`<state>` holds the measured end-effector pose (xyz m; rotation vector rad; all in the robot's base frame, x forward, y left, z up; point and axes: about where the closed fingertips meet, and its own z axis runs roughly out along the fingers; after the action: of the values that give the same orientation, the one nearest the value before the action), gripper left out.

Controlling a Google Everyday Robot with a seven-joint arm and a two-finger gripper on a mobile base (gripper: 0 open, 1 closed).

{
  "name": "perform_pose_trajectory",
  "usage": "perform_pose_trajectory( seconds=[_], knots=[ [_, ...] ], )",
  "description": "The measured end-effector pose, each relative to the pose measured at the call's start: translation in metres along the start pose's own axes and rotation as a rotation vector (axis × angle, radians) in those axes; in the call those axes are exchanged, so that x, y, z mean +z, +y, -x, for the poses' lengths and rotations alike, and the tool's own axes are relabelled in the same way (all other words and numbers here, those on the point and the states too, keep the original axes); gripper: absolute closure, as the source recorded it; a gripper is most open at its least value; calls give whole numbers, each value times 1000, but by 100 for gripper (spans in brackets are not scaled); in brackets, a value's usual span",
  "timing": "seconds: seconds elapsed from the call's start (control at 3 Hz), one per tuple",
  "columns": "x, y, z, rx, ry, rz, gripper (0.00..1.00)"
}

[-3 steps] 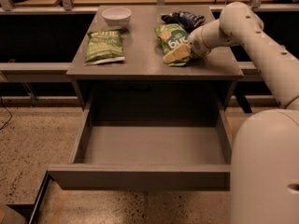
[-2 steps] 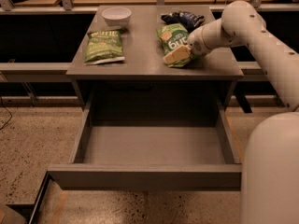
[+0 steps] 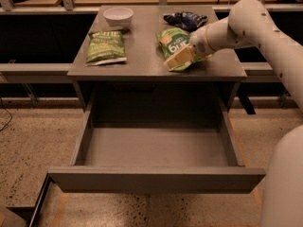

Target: Place green rice chip bag into top drawer

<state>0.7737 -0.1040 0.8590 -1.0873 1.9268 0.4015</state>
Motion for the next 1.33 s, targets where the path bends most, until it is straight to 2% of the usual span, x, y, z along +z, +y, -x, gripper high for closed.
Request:
perform_pose_trajectory(
  seconds=[0.33,0.67,1.33],
  knots=[
    [3,-1,-6,15,7,14,0],
    [8,-9,-13,27,14,14,18],
    [-2,-6,-5,-11,7,-14,64]
  ],
)
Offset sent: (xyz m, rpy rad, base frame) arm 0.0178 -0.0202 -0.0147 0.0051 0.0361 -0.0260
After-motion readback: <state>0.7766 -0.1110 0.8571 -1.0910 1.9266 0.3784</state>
